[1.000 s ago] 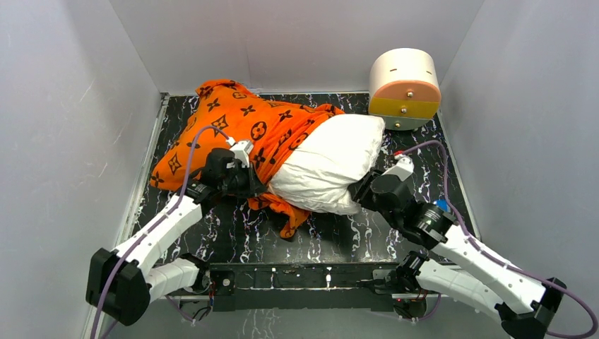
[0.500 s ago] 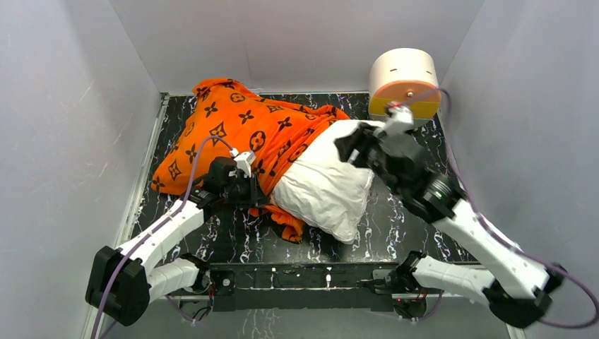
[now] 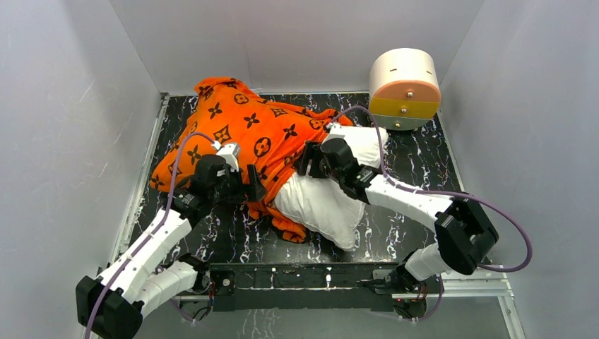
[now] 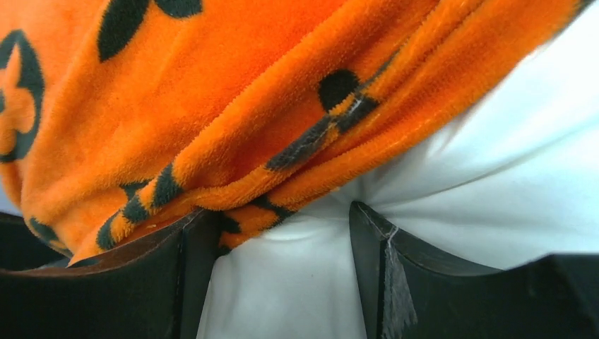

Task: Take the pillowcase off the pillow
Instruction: Remove the pillow from the pillowcase.

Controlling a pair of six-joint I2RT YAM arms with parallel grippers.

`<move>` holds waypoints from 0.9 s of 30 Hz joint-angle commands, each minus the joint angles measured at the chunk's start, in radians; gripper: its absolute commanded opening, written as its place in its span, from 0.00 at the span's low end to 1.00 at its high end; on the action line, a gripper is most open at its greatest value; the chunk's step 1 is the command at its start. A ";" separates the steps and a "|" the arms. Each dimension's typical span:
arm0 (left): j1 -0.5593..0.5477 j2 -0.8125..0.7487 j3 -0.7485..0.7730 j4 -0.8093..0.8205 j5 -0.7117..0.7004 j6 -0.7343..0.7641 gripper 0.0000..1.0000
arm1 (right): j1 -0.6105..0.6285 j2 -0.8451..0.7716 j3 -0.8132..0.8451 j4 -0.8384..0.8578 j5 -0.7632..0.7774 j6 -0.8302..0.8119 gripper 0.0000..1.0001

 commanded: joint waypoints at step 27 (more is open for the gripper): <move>0.007 0.876 0.869 -0.259 0.225 0.375 0.00 | 0.224 -0.241 -0.533 0.012 0.225 0.041 0.85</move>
